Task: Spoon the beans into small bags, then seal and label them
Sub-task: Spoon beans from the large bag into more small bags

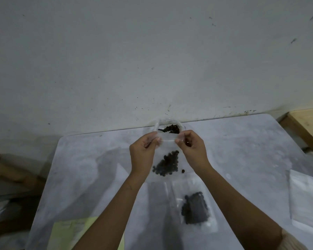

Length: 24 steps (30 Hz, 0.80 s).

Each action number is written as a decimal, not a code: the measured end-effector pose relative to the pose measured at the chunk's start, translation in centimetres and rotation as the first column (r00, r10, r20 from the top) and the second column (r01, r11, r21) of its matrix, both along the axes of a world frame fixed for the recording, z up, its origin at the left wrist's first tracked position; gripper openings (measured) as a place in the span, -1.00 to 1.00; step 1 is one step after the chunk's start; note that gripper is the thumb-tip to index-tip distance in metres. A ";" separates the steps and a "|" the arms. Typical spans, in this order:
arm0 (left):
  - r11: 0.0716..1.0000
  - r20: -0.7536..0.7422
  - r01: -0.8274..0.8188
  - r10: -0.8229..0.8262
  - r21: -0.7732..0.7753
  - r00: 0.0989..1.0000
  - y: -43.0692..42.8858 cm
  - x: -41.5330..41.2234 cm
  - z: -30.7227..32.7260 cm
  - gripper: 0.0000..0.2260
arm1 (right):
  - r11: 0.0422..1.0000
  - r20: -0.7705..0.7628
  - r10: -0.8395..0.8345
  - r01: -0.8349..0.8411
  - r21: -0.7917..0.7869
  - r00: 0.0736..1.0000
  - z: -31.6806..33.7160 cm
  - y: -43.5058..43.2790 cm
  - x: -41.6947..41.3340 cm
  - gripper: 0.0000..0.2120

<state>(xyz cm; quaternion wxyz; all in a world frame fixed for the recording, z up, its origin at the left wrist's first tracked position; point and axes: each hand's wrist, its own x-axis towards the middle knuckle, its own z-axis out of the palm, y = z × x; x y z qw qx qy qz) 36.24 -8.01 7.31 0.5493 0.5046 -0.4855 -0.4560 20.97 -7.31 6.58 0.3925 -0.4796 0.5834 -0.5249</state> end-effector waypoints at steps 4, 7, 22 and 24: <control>0.992 -0.114 0.098 -0.088 0.080 0.990 -0.4 0.4 0.1 -0.84 | 0.995 0.175 0.098 -0.100 0.007 0.980 0.9 0.7 -0.8 -0.86; 0.981 -0.093 0.174 -0.166 0.084 0.982 -0.4 -0.2 0.4 -0.84 | 0.991 0.189 0.114 -0.124 0.042 0.975 1.5 0.9 -0.5 -0.82; 0.904 -0.240 0.340 -0.281 0.258 0.929 1.4 -2.2 -0.6 -0.75 | 0.948 0.210 0.115 -0.170 0.268 0.971 1.5 3.3 -4.7 -0.84; 0.886 -0.301 0.350 -0.260 0.303 0.918 1.9 -2.7 -0.9 -0.78 | 0.949 0.173 0.121 -0.165 0.269 0.977 1.3 3.7 -5.2 -0.83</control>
